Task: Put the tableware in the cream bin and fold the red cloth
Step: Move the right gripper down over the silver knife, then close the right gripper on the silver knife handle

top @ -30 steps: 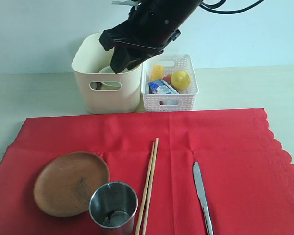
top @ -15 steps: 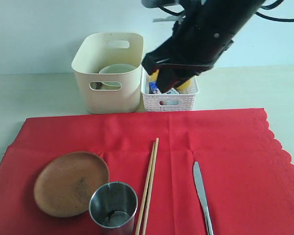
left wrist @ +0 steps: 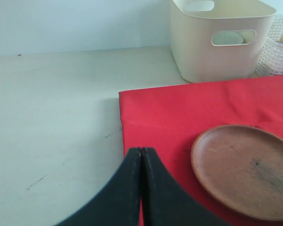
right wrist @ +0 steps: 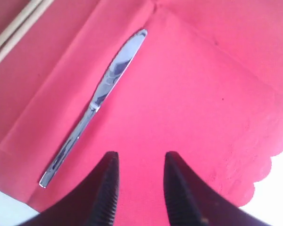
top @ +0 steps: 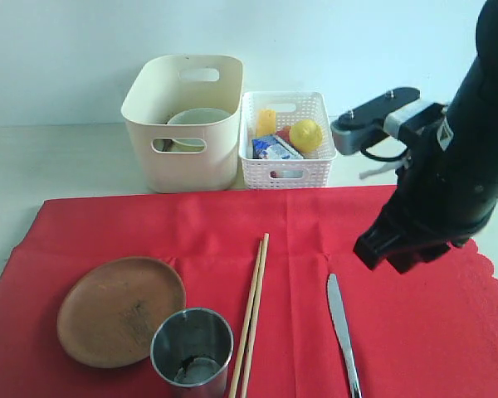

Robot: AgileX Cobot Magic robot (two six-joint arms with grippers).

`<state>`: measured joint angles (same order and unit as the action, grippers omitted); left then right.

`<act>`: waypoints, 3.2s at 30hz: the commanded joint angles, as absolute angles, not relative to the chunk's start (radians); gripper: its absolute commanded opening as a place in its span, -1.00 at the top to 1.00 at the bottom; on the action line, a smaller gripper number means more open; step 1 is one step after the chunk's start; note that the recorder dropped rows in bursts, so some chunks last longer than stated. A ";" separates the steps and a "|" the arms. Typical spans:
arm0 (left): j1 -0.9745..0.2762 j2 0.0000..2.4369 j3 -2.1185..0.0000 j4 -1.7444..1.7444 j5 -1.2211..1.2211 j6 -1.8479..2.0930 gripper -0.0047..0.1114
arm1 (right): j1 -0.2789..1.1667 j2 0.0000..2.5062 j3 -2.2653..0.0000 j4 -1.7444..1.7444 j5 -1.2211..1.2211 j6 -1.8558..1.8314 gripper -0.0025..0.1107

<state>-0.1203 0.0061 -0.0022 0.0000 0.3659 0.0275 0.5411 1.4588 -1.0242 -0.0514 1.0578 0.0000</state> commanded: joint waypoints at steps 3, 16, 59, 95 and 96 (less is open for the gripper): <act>-0.118 0.000 0.000 -0.005 0.355 0.024 0.92 | 0.542 1.508 -0.975 -0.041 0.987 0.000 0.39; -0.118 0.000 0.000 -0.005 0.355 0.024 0.92 | 0.547 1.663 -0.974 0.278 0.920 -0.067 0.39; -0.118 0.000 0.000 -0.005 0.355 0.024 0.92 | 0.710 1.746 -0.873 -0.103 0.743 0.260 0.34; -0.118 0.000 0.000 -0.005 0.355 0.022 0.92 | 0.710 1.752 -0.735 0.046 0.547 0.107 0.96; -0.118 0.000 0.000 -0.005 0.355 0.022 0.92 | 0.710 1.727 -0.735 0.046 0.546 0.107 0.96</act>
